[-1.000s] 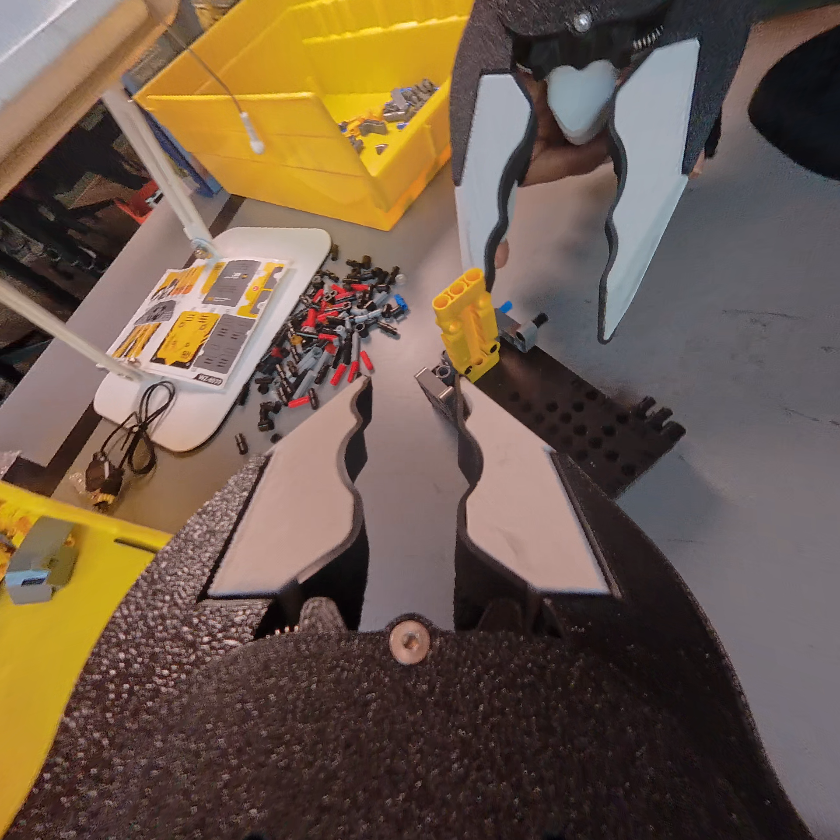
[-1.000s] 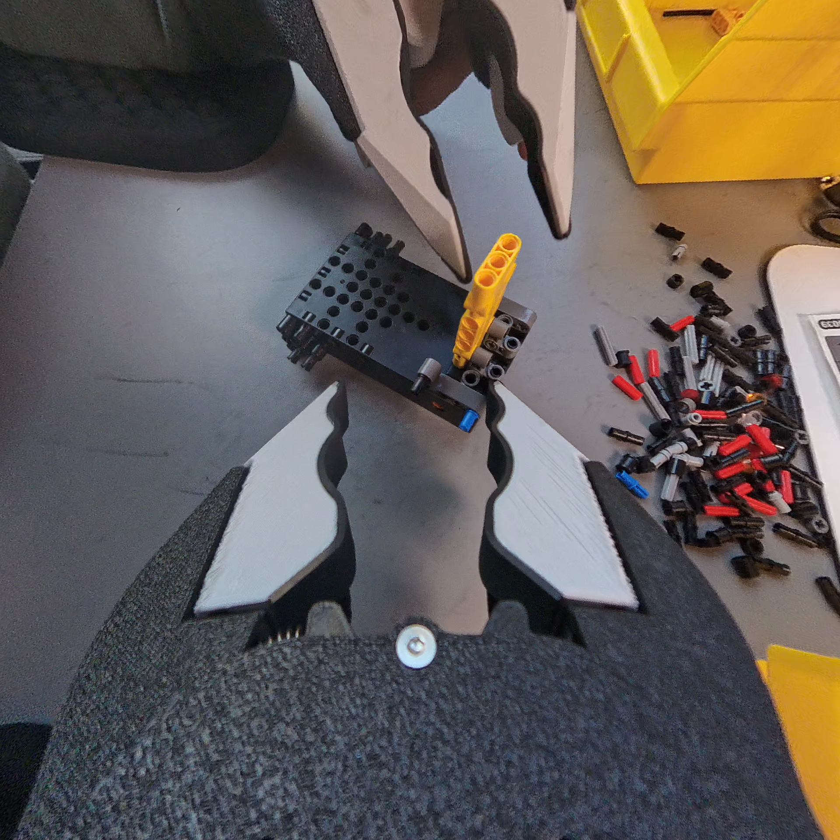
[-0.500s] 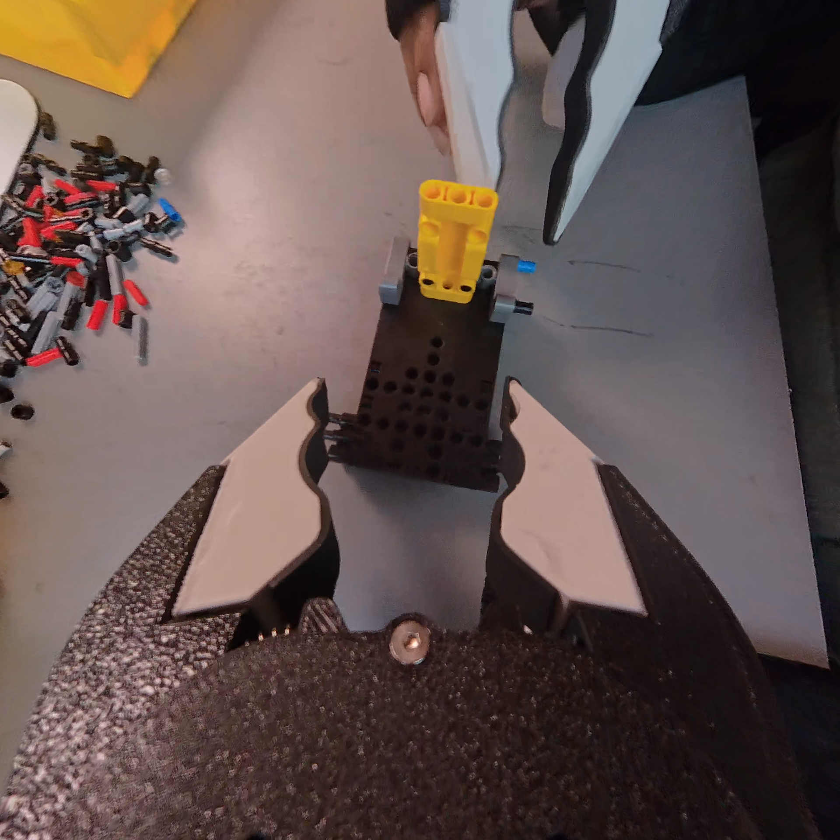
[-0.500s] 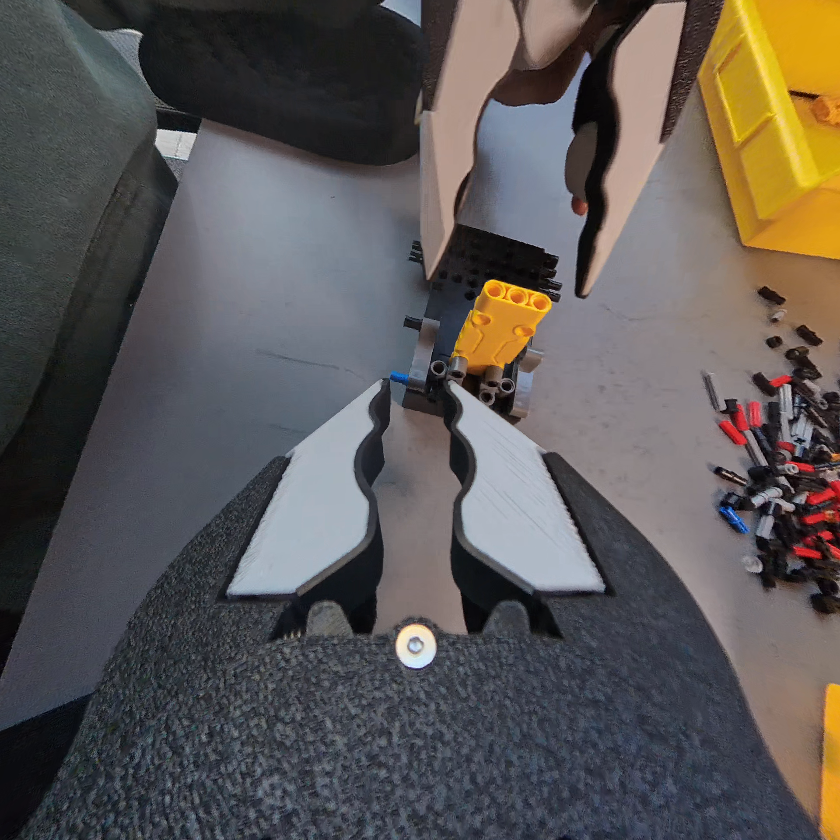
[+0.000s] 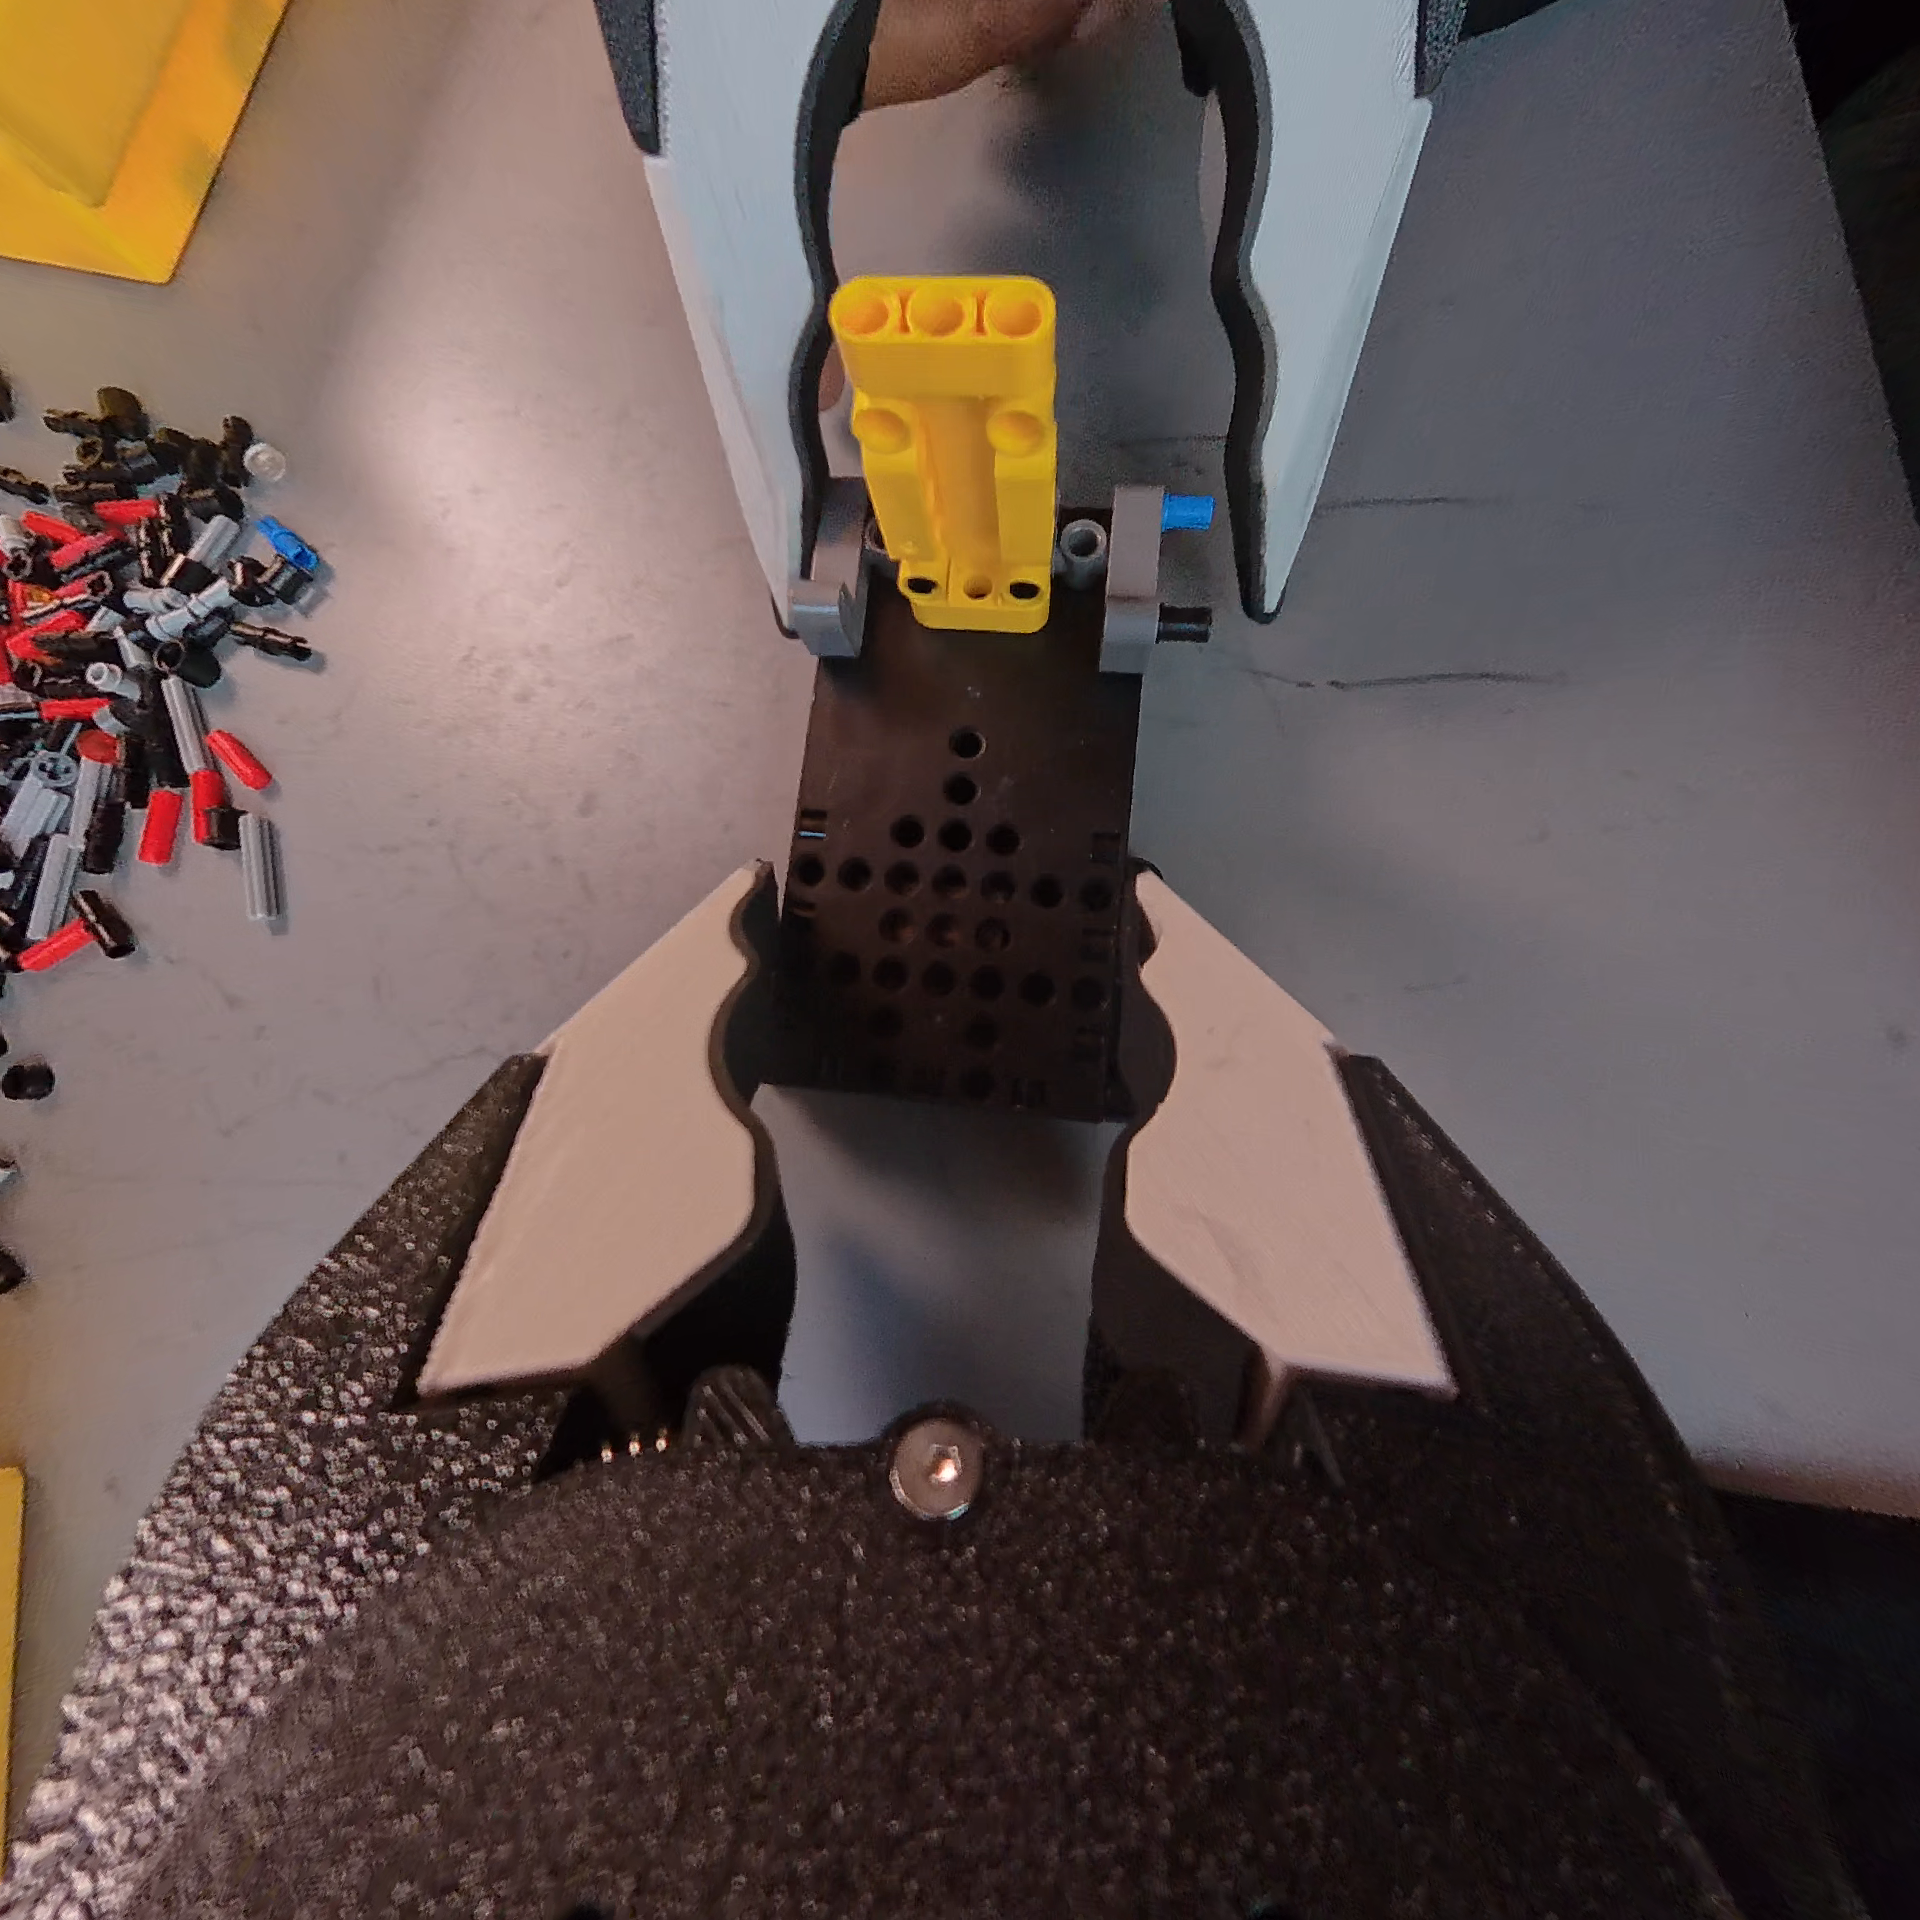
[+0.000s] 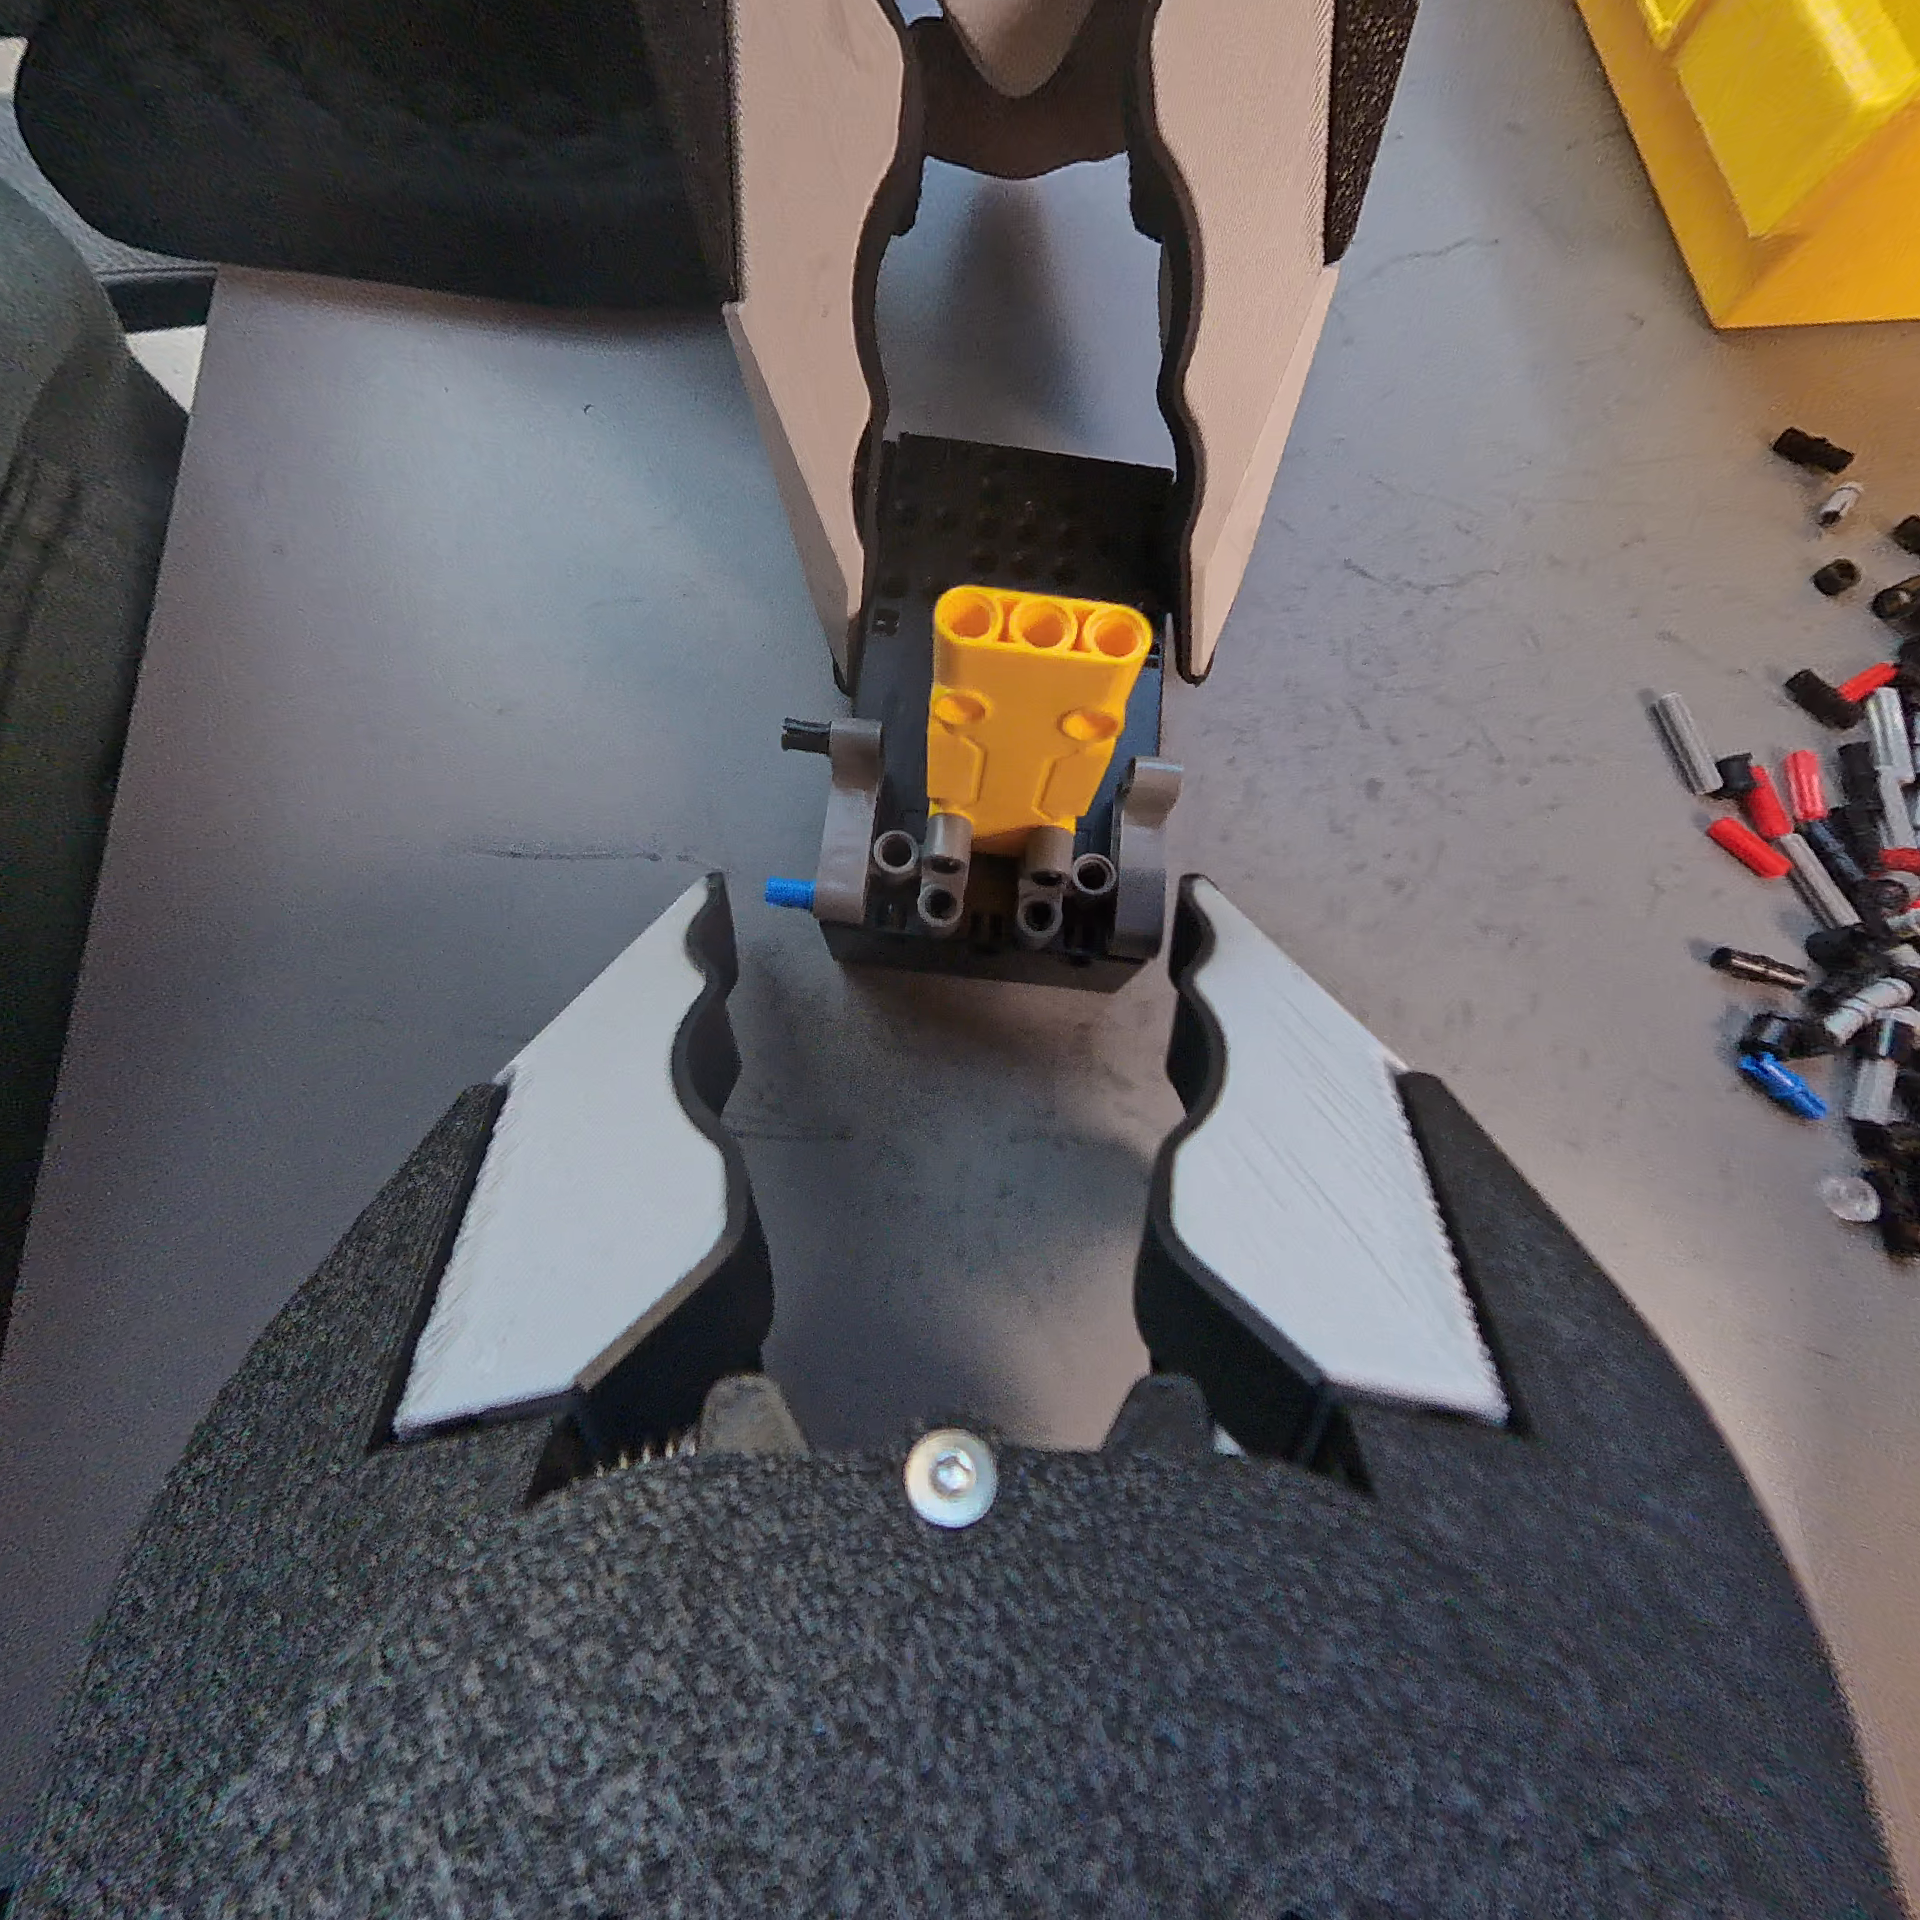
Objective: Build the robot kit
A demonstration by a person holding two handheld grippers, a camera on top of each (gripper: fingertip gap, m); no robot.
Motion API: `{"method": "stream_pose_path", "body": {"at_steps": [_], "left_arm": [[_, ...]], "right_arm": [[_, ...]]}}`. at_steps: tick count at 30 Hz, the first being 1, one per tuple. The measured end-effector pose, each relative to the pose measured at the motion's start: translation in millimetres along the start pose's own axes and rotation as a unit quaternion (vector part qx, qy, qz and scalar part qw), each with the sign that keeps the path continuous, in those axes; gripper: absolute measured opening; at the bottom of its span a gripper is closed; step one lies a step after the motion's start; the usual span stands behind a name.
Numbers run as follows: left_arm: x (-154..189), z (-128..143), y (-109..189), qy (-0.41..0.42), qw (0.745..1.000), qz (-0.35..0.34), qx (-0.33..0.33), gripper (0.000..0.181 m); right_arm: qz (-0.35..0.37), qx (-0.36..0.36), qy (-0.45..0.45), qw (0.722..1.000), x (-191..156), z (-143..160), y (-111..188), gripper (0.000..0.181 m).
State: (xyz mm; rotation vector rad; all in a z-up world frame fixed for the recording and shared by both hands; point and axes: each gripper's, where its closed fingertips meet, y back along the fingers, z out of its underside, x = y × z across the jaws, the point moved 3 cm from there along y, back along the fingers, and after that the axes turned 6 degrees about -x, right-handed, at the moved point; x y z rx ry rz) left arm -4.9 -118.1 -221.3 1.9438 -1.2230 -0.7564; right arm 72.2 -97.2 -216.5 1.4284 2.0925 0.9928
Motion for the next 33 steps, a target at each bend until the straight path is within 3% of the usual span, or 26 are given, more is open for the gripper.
{"method": "stream_pose_path", "body": {"at_steps": [2,12,18,22,25,28,33], "left_arm": [[0.7,-0.5,-0.3,-0.003,1.0,0.001,0.0,0.065],[-0.5,-0.9,-1.0,-0.017,1.0,0.001,0.008,0.065],[-7.0,-1.4,0.0,-0.04,0.999,-0.028,0.013,0.069],[-17.9,1.9,4.4,-0.045,0.997,-0.069,0.009,0.077],[-22.0,5.1,7.1,-0.041,0.996,-0.084,0.005,0.074],[-30.5,12.4,13.2,-0.03,0.994,-0.109,0.0,0.061],[-41.2,19.3,21.4,0.011,0.993,-0.121,0.009,0.042]], "right_arm": [[0.001,0.009,-0.011,1.0,1.0,-2.2,-1.8,0.075],[0.022,0.013,-0.021,0.999,-0.8,-1.3,-1.8,0.073],[0.044,0.008,-0.037,0.998,-1.8,-0.5,-2.7,0.075],[0.037,-0.004,-0.027,0.999,-8.2,2.8,-3.1,0.086],[0.037,-0.007,-0.019,0.999,-7.2,4.3,0.3,0.07],[0.038,-0.009,0.006,0.999,-8.5,6.4,3.9,0.044],[0.044,0.003,0.027,0.999,-7.9,4.7,3.6,0.025]]}}
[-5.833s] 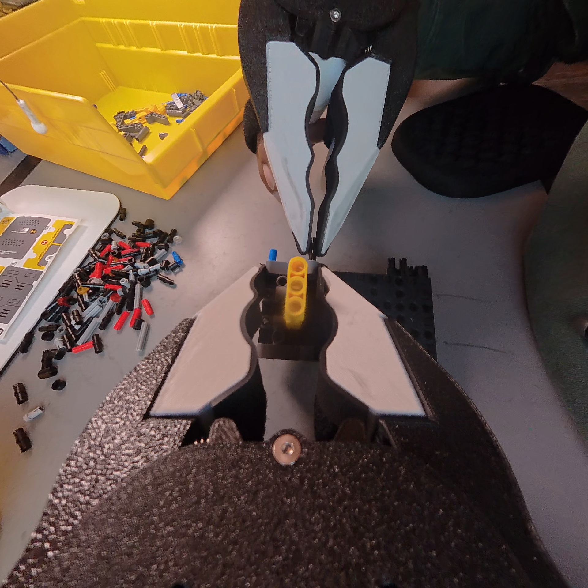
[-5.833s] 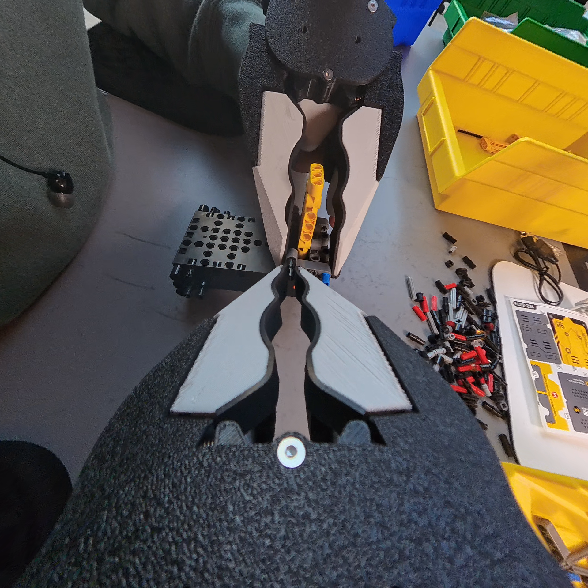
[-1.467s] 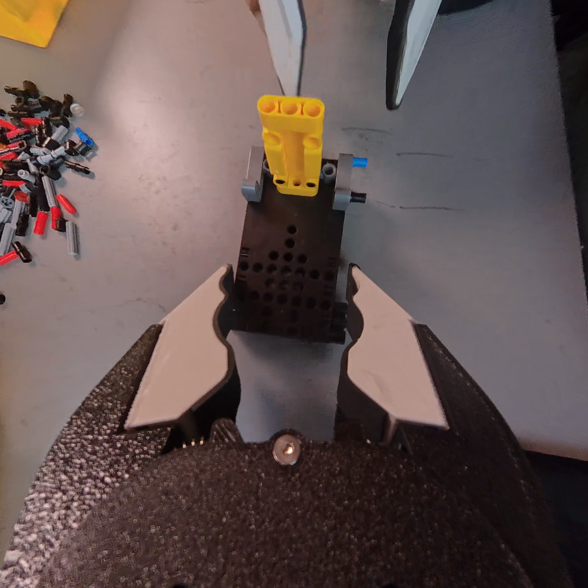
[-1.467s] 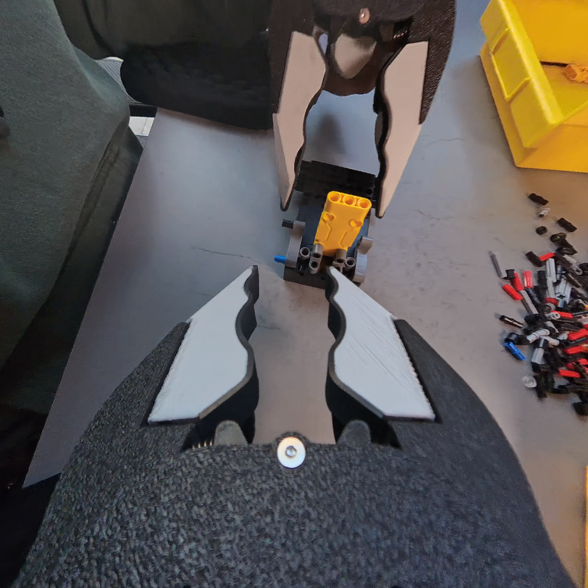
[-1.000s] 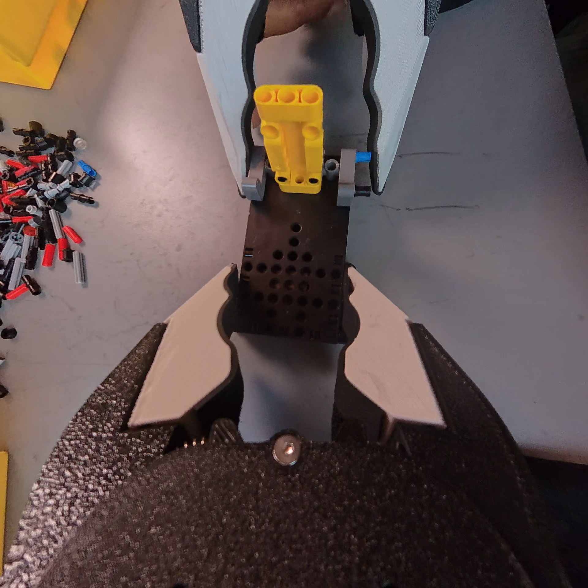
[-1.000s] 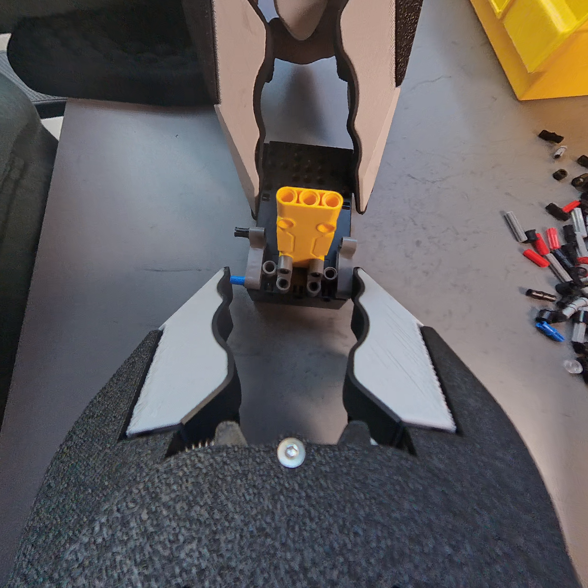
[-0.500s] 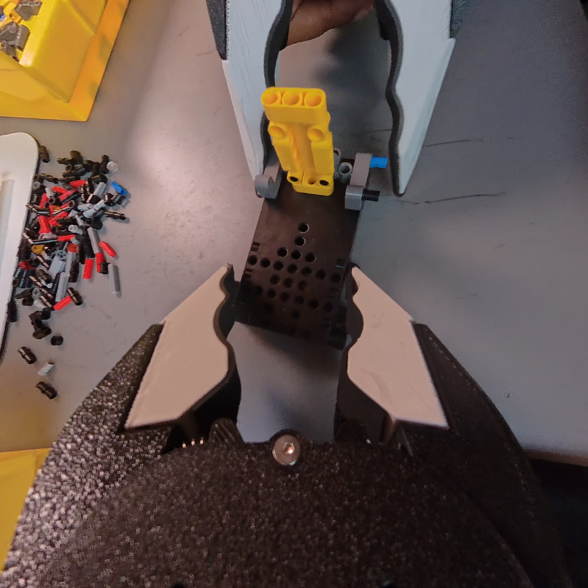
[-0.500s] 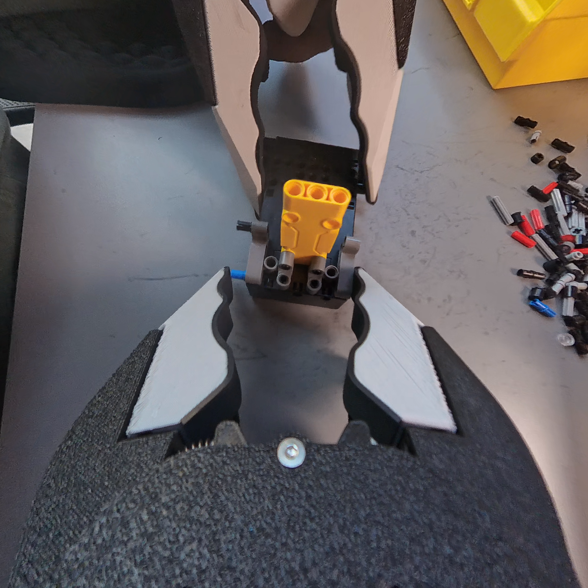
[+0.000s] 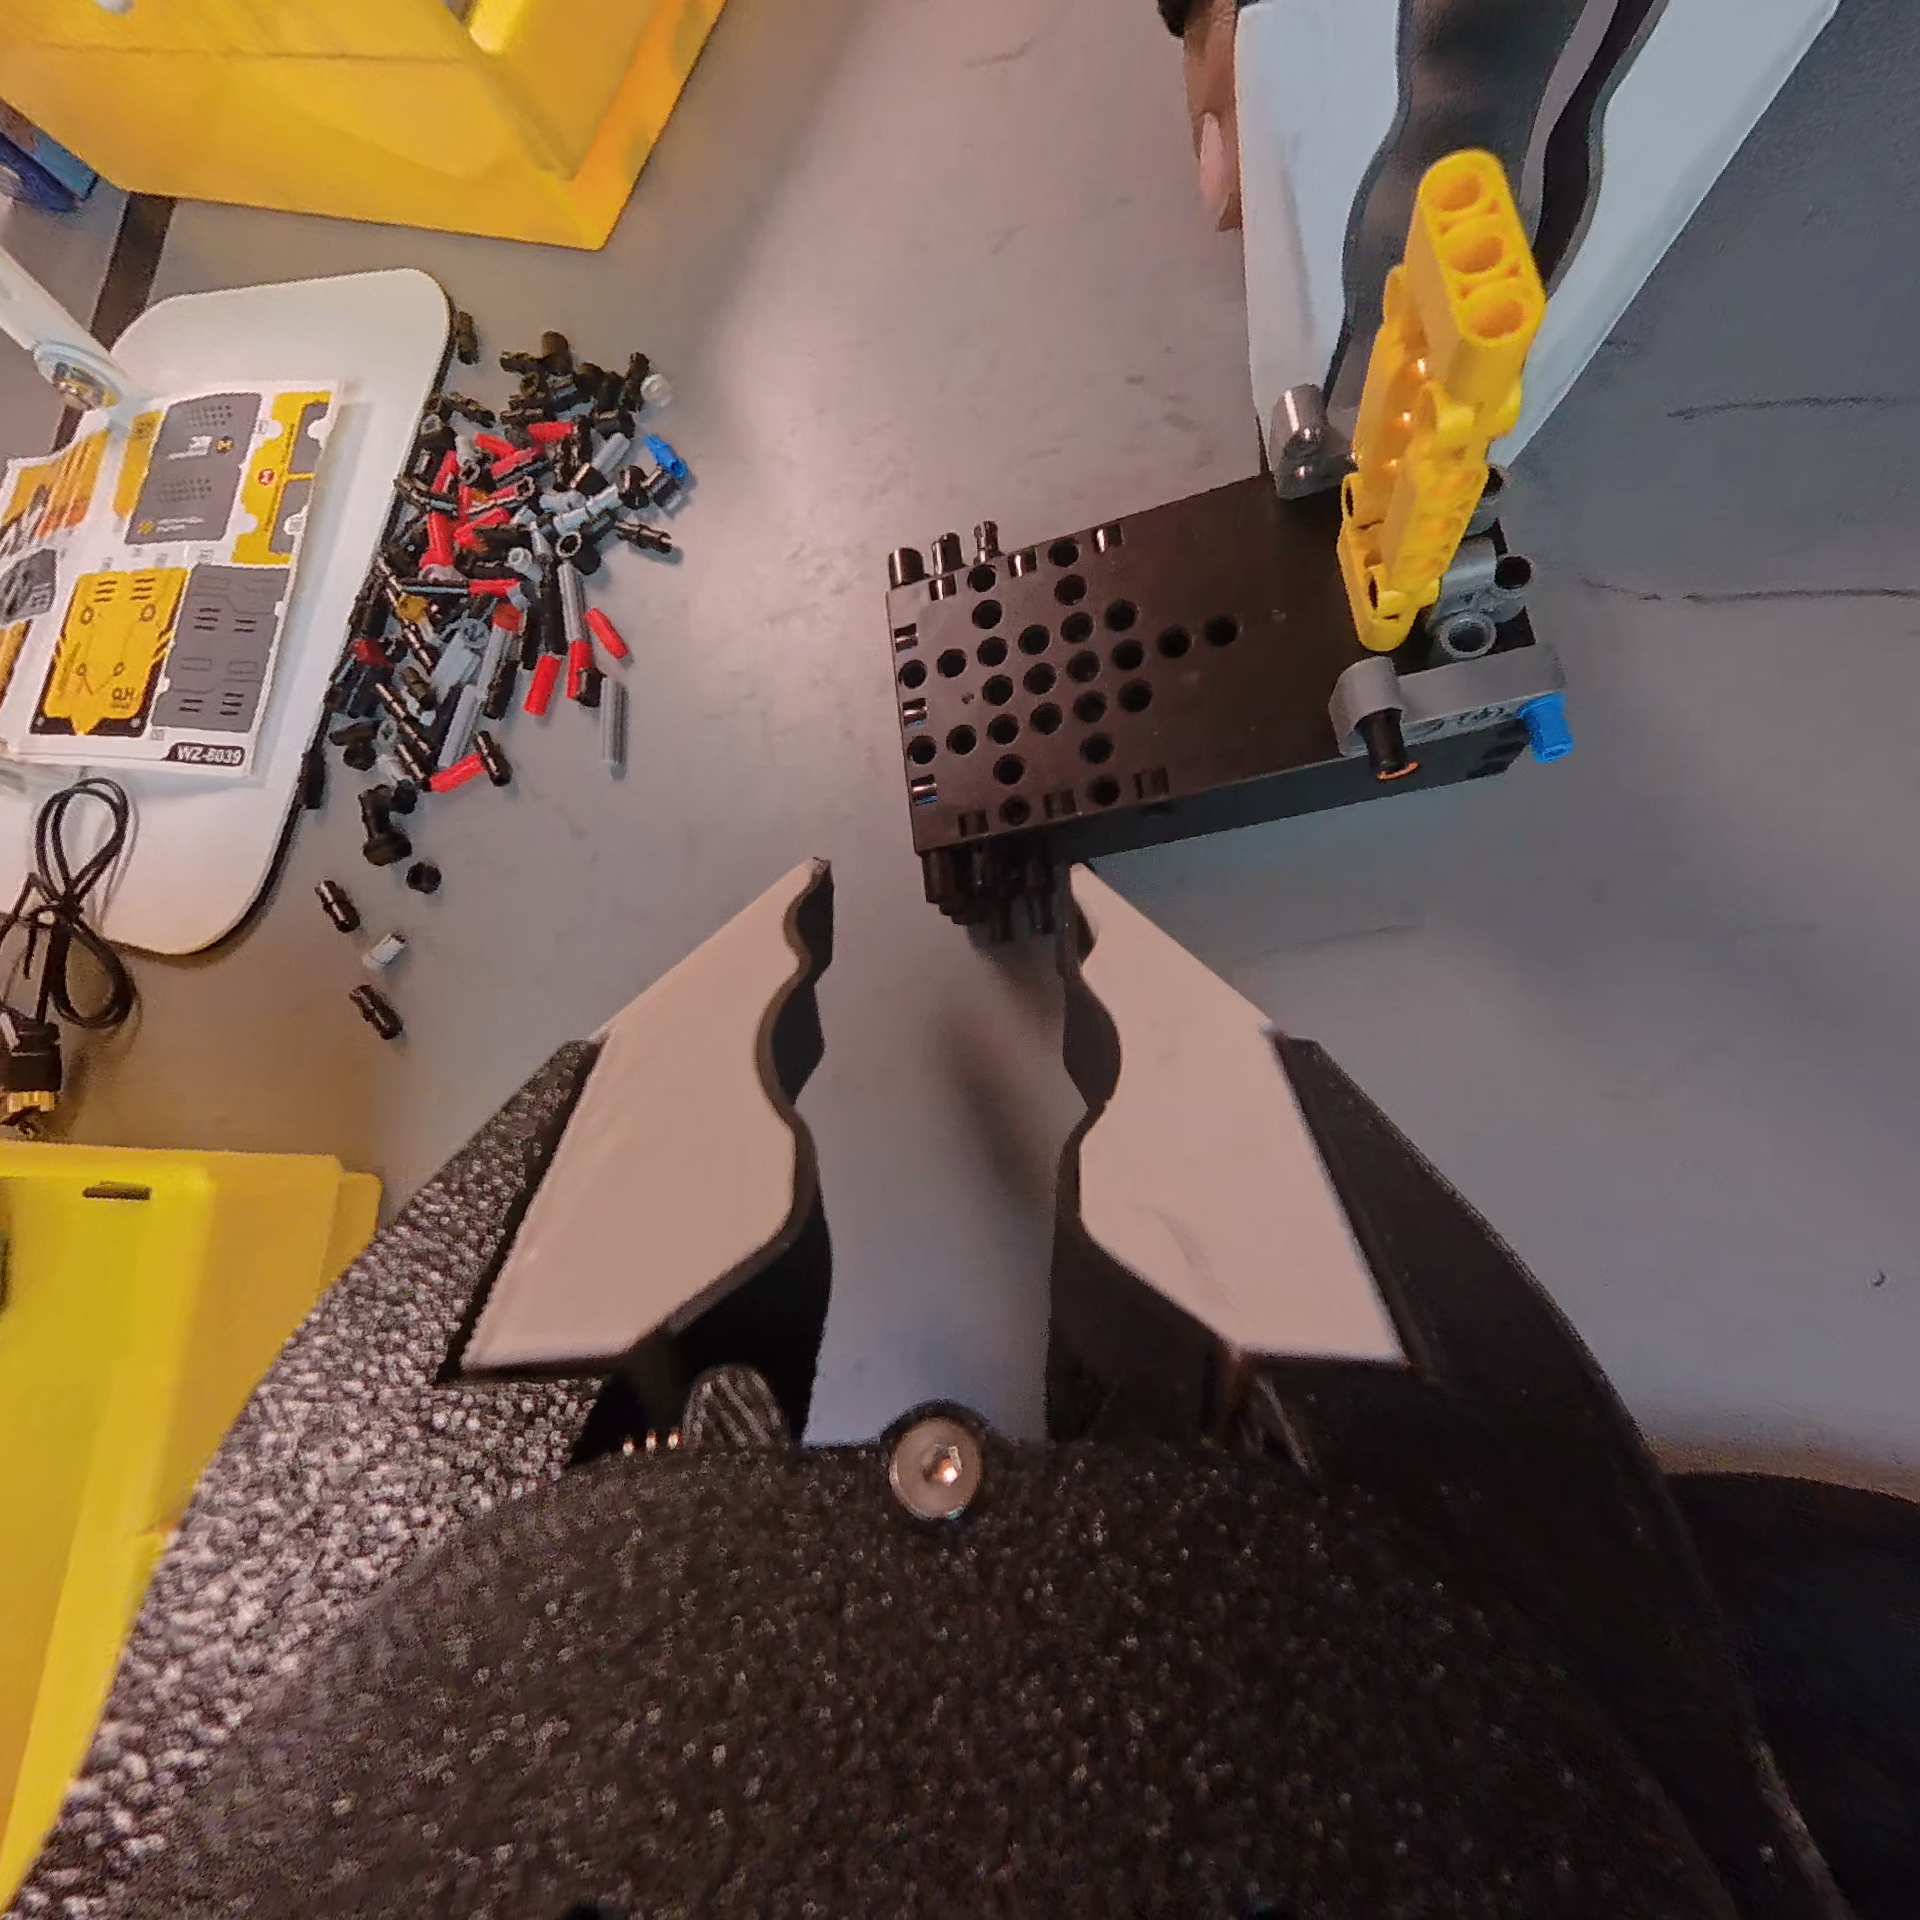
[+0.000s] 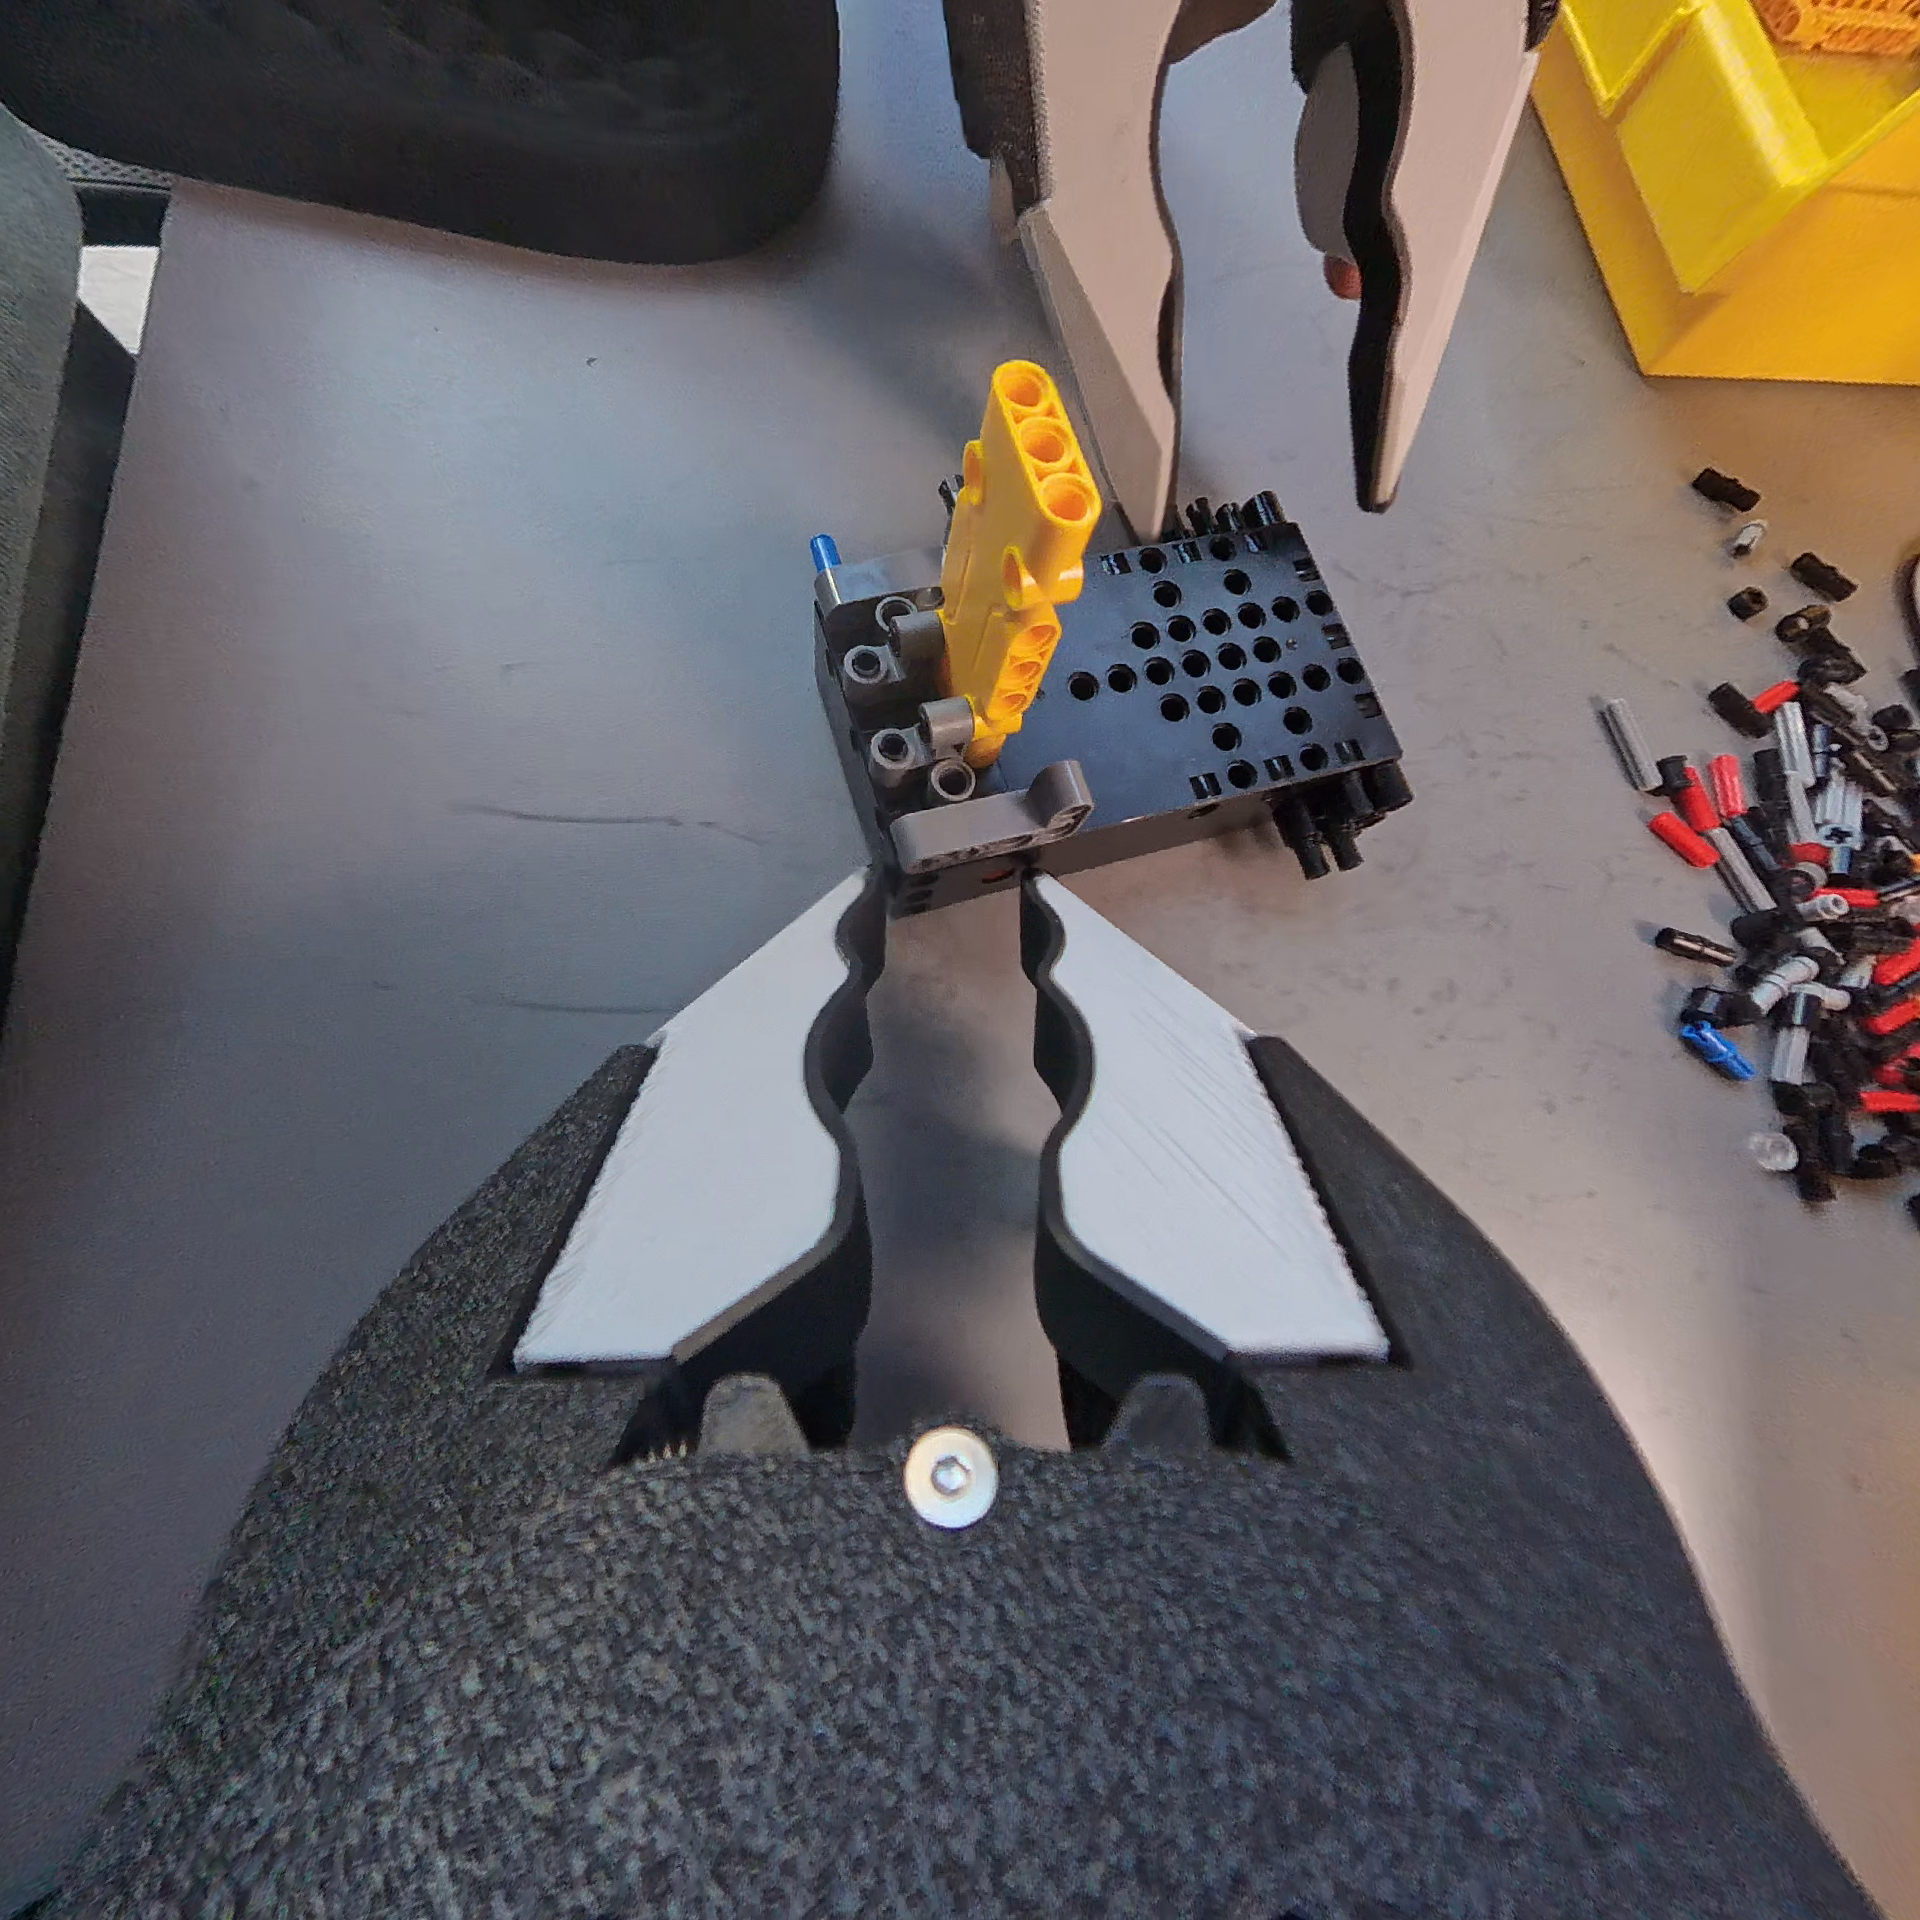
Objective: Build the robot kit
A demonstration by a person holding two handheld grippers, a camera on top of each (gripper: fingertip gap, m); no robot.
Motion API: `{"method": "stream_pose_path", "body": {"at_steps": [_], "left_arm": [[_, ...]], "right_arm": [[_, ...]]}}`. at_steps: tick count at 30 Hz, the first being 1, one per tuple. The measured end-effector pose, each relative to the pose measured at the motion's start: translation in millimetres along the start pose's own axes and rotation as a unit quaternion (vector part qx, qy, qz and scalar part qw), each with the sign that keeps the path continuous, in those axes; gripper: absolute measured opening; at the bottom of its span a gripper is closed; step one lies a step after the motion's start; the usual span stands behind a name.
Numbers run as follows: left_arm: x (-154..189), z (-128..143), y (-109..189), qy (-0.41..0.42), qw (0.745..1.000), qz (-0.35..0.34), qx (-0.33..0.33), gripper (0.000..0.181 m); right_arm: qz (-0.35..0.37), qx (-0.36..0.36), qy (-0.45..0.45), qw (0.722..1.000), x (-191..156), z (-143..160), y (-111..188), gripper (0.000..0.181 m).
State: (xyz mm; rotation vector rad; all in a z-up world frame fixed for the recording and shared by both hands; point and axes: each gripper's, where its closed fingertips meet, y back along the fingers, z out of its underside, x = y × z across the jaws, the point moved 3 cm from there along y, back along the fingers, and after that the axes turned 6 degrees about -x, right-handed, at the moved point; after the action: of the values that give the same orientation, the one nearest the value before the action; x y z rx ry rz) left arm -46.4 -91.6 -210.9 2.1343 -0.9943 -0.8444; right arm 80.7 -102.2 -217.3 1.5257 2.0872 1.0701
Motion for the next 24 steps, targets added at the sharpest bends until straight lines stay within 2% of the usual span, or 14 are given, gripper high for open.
{"method": "stream_pose_path", "body": {"at_steps": [4,10,13,14,16,19,24], "left_arm": [[-11.2,5.1,7.1,0.036,0.999,-0.013,0.005,0.039],[-24.0,-2.4,24.5,0.102,0.992,-0.01,0.076,0.04],[-26.4,-5.8,27.9,0.111,0.99,-0.016,0.091,0.04],[-27.2,-6.4,28.7,0.112,0.989,-0.02,0.093,0.039],[-27.9,-8.4,29.6,0.114,0.988,-0.021,0.099,0.037],[-26.6,-12.0,27.5,0.116,0.987,-0.017,0.108,0.034],[-20.2,-12.5,19.3,0.105,0.99,-0.019,0.095,0.033]], "right_arm": [[-0.005,0.012,-0.012,1.0,4.3,0.1,1.6,0.027],[0.002,0.023,0.011,1.0,2.1,-11.2,-6.7,0.026],[0.0,0.054,0.012,0.998,8.0,-20.2,-1.6,0.031],[0.006,0.058,0.003,0.998,18.5,-19.2,3.8,0.034],[0.063,0.052,-0.018,0.997,57.8,-9.0,15.0,0.026],[0.128,-0.008,-0.036,0.991,114.4,20.1,19.8,0.024],[0.117,-0.06,-0.056,0.99,153.9,40.8,1.9,0.024]]}}
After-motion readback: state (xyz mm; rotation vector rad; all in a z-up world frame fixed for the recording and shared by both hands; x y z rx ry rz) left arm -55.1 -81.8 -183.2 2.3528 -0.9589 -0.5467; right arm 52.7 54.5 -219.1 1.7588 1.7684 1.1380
